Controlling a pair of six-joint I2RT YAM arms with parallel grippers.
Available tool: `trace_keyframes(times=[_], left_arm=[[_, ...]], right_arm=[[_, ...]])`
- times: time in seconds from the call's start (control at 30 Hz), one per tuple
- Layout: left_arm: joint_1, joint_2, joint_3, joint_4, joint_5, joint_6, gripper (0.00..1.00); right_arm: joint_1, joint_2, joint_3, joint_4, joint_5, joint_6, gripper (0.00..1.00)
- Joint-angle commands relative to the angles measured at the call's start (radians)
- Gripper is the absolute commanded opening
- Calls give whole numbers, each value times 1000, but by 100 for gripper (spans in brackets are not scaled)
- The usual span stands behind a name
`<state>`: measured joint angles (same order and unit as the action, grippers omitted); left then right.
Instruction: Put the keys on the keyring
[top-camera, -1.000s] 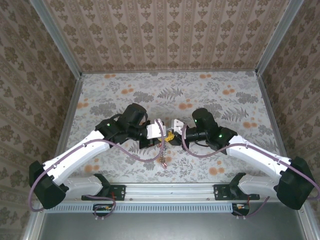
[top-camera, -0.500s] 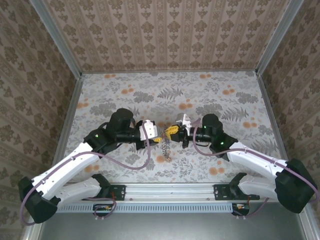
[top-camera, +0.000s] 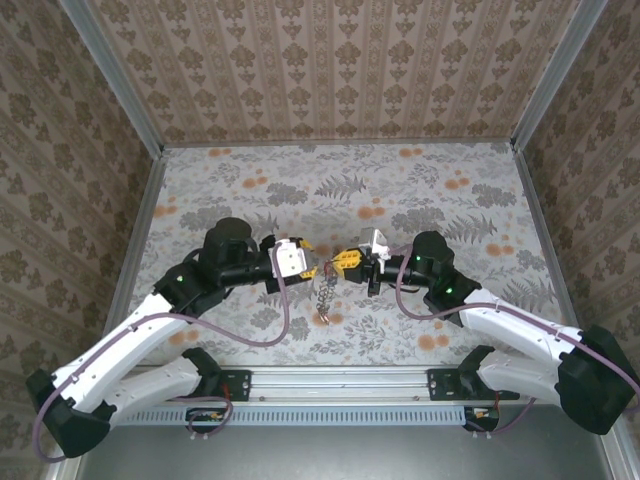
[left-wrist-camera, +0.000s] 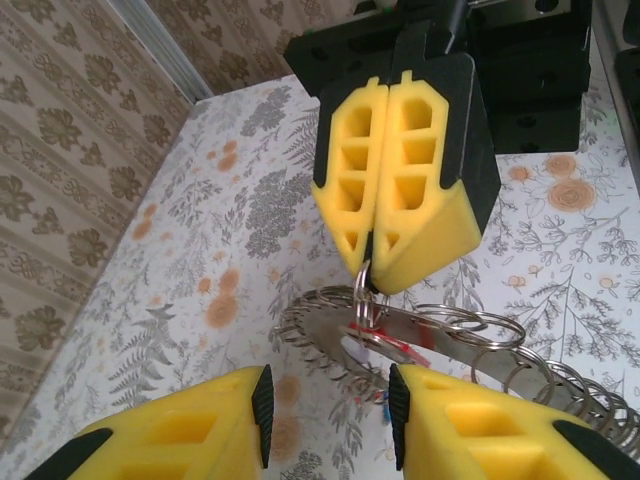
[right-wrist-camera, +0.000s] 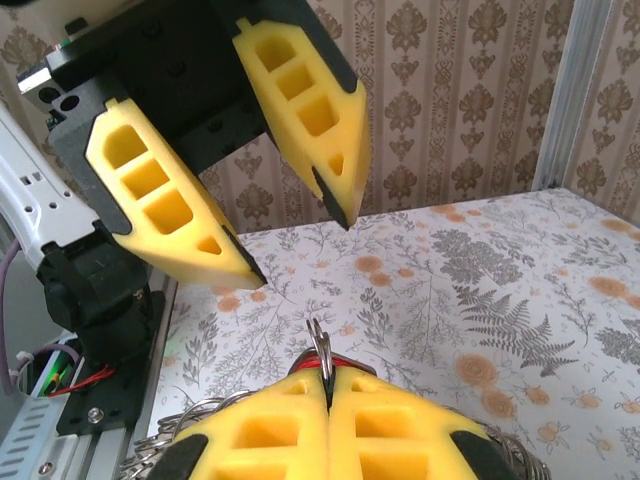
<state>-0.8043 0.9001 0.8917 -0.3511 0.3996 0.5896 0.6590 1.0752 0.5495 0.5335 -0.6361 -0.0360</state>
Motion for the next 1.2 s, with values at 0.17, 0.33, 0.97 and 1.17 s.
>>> trace_keyframes(times=[0.17, 0.33, 0.97, 1.17], left_arm=[[-26, 106, 58, 7, 71, 54, 28], [-36, 129, 64, 6, 73, 60, 10], [-42, 129, 8, 117, 97, -94, 29], [-23, 102, -24, 163, 103, -136, 20]], right_arm=[[5, -24, 17, 30, -27, -22, 0], [6, -21, 24, 29, -25, -18, 0], [7, -8, 0, 191, 3, 51, 0], [7, -8, -4, 187, -5, 45, 0]])
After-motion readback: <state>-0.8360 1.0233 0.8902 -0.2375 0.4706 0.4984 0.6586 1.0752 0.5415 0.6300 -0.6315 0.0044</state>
